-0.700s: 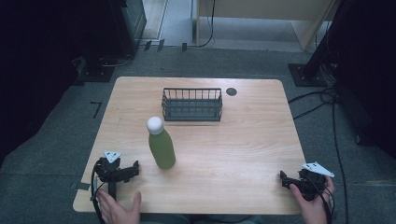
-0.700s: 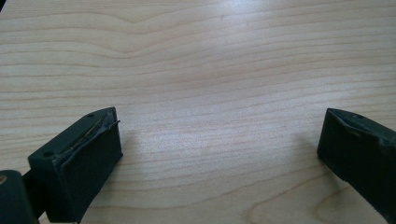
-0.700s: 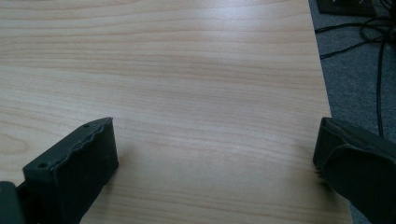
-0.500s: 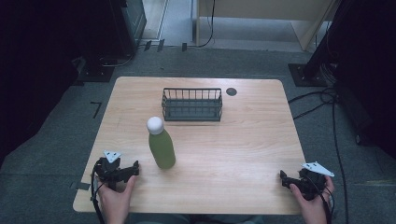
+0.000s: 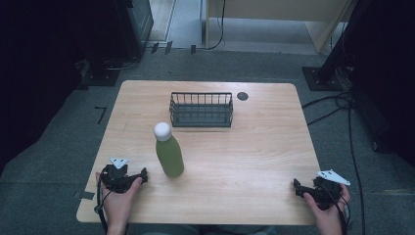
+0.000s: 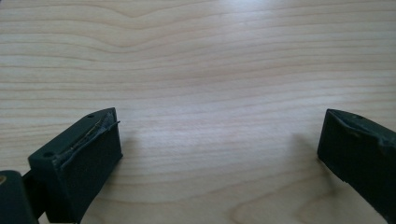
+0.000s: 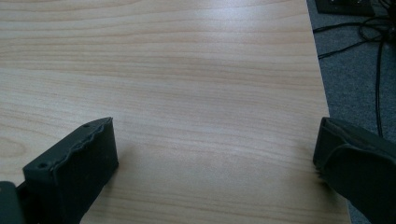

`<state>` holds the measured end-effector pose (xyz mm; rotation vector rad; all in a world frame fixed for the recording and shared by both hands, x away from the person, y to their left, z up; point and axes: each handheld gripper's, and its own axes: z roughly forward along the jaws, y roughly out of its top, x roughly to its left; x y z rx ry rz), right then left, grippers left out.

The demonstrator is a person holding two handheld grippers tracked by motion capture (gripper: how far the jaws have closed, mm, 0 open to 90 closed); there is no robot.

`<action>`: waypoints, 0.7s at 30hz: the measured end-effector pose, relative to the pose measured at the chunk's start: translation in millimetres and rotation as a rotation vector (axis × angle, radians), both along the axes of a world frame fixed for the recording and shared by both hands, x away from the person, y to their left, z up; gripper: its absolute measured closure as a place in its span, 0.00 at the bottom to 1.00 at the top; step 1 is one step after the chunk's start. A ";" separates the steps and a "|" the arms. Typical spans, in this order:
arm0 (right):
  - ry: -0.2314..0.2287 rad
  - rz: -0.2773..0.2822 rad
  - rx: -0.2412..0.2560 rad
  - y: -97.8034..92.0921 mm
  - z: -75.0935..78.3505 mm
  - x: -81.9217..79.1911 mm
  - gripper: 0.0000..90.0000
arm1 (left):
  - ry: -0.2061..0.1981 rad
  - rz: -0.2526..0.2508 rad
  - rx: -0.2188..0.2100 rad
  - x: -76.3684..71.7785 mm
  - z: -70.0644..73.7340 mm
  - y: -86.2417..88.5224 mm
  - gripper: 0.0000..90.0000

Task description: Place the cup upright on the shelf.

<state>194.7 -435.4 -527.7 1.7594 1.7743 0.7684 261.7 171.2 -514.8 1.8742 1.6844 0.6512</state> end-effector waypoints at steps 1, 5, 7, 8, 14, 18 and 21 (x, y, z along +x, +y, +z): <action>0.000 0.000 0.000 0.0 0.0 0.0 0.00 | -0.003 -0.008 0.005 -1.8 1.4 -0.9 0.00; 0.001 -0.001 0.001 0.1 0.0 -0.1 0.00 | -0.035 -0.040 0.002 -11.4 9.9 -7.3 0.00; 0.000 0.000 0.000 0.0 0.0 0.0 0.00 | -0.045 -0.052 -0.004 -14.9 12.3 -10.9 0.00; 0.000 0.000 0.000 0.0 0.0 0.0 0.00 | -0.045 -0.052 -0.004 -14.9 12.3 -10.9 0.00; 0.000 0.000 0.000 0.0 0.0 0.0 0.00 | -0.064 -0.103 -0.006 -27.6 20.8 -20.0 0.00; 0.000 0.000 0.000 0.0 0.0 0.0 0.00 | -0.066 -0.118 -0.011 -33.4 23.9 -22.2 0.00; 0.000 0.000 0.000 0.0 0.0 0.0 0.00 | -0.078 -0.137 -0.020 -38.1 27.5 -26.0 0.00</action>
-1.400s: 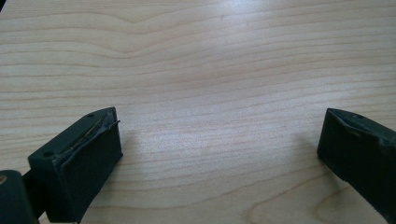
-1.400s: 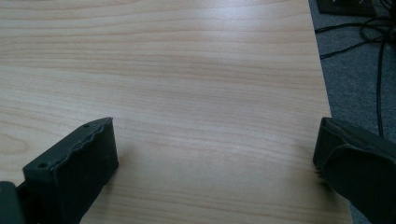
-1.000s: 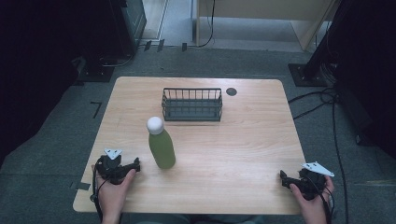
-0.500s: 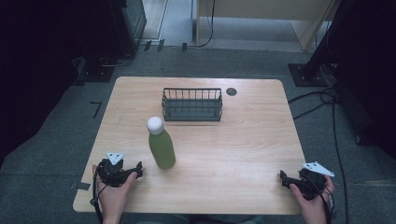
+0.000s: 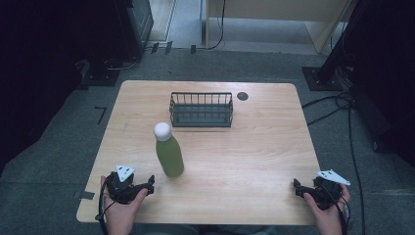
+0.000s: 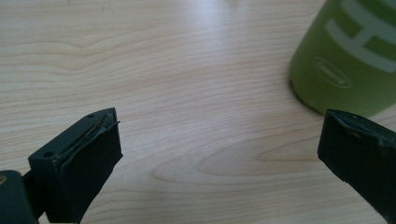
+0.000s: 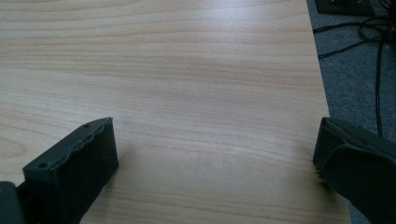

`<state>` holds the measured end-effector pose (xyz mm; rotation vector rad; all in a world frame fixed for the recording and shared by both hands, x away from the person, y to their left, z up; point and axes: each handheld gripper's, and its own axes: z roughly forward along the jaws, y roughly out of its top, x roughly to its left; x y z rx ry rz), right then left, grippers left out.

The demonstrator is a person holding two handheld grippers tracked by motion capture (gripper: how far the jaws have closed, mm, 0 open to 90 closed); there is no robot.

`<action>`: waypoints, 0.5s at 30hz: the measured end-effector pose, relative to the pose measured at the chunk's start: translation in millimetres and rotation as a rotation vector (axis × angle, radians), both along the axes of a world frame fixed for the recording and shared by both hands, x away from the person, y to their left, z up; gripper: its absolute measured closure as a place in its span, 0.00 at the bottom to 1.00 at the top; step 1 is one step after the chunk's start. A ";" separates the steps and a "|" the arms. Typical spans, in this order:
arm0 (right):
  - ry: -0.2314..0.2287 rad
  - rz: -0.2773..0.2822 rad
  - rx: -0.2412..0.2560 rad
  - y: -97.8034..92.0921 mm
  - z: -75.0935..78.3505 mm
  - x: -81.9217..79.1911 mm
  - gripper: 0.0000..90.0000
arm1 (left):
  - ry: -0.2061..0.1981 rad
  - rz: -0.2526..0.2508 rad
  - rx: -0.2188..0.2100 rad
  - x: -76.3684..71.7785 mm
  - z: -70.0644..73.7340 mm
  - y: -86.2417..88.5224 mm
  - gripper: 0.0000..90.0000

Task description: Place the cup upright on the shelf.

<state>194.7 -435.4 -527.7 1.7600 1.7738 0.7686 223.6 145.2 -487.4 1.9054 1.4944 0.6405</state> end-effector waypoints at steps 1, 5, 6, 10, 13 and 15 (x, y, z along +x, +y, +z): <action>0.001 0.000 0.001 0.1 0.0 -0.1 0.00 | 0.000 0.000 0.000 0.0 0.0 0.0 0.00; 0.000 0.000 0.000 0.0 0.0 0.0 0.00 | -0.008 -0.032 -0.008 -4.4 4.5 -8.3 0.00; 0.001 0.000 0.001 0.1 0.1 -0.1 0.00 | -0.009 -0.044 -0.007 -5.2 5.3 -10.8 0.00; 0.001 0.000 0.001 0.1 0.0 -0.1 0.00 | -0.012 -0.065 -0.006 -6.9 7.1 -17.1 0.00; 0.001 -0.001 0.001 0.1 0.0 -0.1 0.00 | -0.017 -0.084 -0.004 -8.6 9.3 -22.4 0.00; 0.000 0.000 0.000 0.0 0.0 0.0 0.00 | -0.028 -0.099 -0.013 -10.2 12.8 -27.7 0.00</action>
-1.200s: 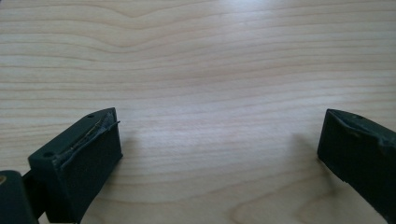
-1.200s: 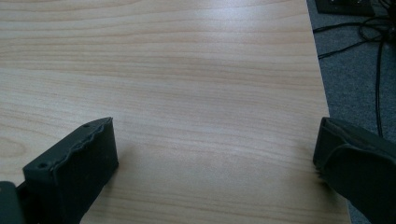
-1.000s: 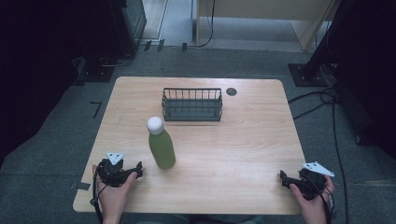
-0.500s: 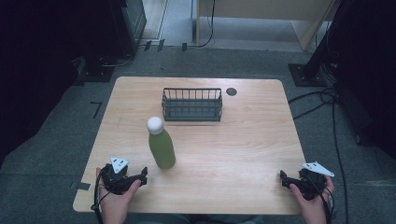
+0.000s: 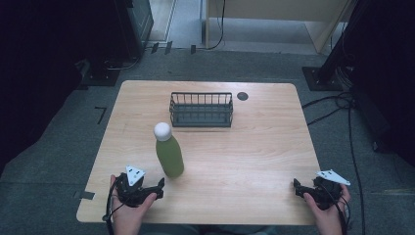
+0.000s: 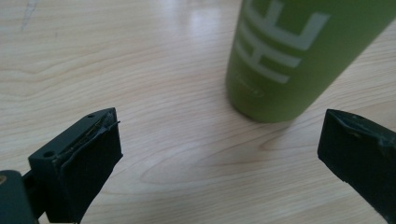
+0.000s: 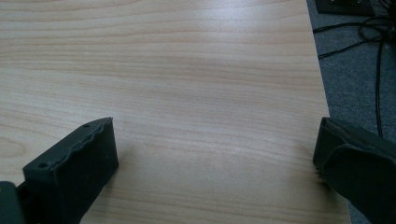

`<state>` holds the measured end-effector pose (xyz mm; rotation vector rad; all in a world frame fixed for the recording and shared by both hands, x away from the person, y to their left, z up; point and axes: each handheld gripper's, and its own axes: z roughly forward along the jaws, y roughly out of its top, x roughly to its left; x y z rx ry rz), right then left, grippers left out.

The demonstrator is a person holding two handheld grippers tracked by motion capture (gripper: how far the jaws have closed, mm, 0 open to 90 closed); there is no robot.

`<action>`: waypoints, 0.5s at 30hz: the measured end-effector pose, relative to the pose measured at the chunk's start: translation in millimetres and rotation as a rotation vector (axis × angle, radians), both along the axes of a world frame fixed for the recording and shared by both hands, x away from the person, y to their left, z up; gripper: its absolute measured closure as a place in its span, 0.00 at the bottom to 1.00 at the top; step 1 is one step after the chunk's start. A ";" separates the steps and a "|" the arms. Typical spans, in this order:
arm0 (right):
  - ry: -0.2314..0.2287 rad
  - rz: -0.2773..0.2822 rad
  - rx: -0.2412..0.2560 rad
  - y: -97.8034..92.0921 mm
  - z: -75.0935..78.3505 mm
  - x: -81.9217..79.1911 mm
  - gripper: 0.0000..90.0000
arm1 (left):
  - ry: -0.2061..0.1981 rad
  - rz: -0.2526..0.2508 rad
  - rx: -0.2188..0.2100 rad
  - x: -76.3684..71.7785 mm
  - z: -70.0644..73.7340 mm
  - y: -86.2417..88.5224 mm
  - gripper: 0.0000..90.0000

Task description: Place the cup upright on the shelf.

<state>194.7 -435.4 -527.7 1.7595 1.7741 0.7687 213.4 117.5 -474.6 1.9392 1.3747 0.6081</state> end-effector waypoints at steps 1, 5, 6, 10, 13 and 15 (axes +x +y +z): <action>0.000 0.000 0.000 0.0 0.0 0.0 0.00 | 0.000 0.000 0.000 0.0 0.0 0.0 0.00; 0.001 -0.001 0.001 0.1 0.0 -0.1 0.00 | -0.030 -0.024 -0.028 -1.3 9.3 -8.6 0.01; 0.000 0.000 0.000 0.0 0.0 0.0 0.00 | -0.034 -0.028 -0.032 -0.9 10.6 -9.9 0.01; 0.000 0.000 0.000 0.0 0.0 0.0 0.00 | -0.070 -0.033 -0.055 2.2 18.8 -15.7 0.07; 0.001 -0.001 0.001 0.1 0.0 -0.1 0.00 | -0.093 -0.038 -0.057 5.5 25.3 -20.3 0.10; 0.000 0.000 0.000 0.0 0.0 0.0 0.00 | -0.109 -0.036 -0.062 7.3 28.7 -23.2 0.15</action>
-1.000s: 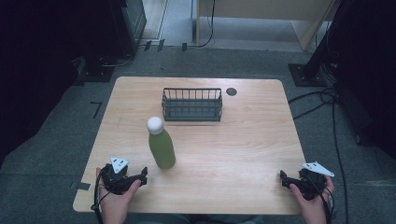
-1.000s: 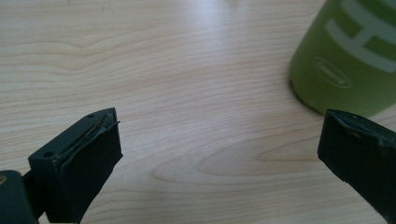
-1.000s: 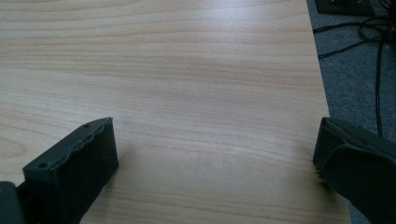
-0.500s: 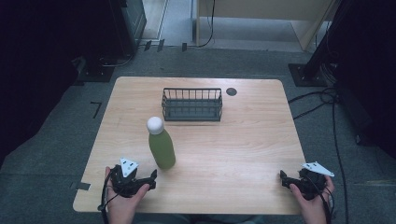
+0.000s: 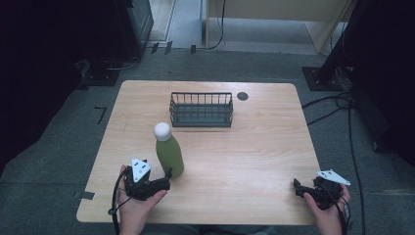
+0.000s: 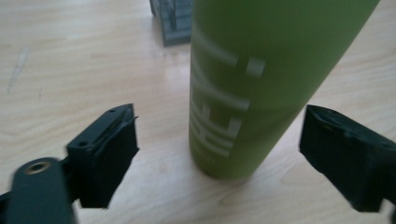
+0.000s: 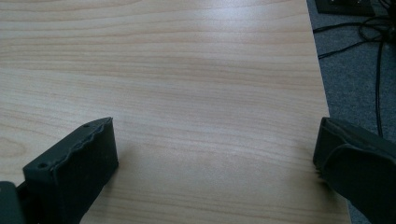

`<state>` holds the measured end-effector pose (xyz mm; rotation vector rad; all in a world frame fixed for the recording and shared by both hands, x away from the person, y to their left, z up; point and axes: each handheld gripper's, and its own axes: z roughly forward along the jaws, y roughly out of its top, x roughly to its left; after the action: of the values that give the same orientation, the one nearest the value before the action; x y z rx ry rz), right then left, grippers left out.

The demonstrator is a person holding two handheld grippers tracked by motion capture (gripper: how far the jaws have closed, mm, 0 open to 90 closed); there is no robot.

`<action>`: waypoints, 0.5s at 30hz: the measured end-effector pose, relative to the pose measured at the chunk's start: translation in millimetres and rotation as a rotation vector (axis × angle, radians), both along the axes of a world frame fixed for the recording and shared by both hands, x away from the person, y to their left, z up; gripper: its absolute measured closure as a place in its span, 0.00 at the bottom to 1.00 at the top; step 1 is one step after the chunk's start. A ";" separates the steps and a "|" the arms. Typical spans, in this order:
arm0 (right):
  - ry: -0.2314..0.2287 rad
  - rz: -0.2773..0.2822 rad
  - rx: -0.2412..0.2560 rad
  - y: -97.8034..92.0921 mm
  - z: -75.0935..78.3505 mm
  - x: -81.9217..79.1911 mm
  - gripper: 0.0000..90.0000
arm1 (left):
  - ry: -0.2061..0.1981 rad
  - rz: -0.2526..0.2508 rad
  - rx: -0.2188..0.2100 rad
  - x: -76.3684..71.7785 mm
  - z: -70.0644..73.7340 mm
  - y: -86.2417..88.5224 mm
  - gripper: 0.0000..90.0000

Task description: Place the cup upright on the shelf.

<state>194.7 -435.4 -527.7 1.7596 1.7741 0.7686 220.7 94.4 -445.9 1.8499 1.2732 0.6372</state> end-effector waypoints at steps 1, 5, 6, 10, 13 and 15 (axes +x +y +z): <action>0.000 0.000 0.000 0.0 0.0 0.0 0.00 | -0.006 -0.012 -0.004 1.7 2.1 -1.7 0.15; 0.000 0.000 0.000 0.0 0.0 0.0 0.00 | -0.015 -0.032 -0.019 5.7 5.3 -7.4 0.16; 0.001 -0.001 0.001 0.1 0.0 -0.1 0.00 | -0.017 -0.037 -0.019 8.1 6.1 -11.3 0.16; 0.000 0.000 0.000 0.0 0.0 0.0 0.00 | -0.022 -0.041 -0.024 13.6 5.8 -16.9 0.17; 0.000 0.000 0.000 0.0 0.0 0.0 0.00 | -0.031 -0.046 -0.033 17.8 5.5 -21.6 0.18; 0.001 -0.001 0.001 0.1 0.0 -0.1 0.00 | -0.033 -0.050 -0.042 20.9 4.8 -23.9 0.19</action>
<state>194.6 -435.4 -527.6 1.7616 1.7738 0.7687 241.6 70.5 -441.1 1.8239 1.2070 0.6071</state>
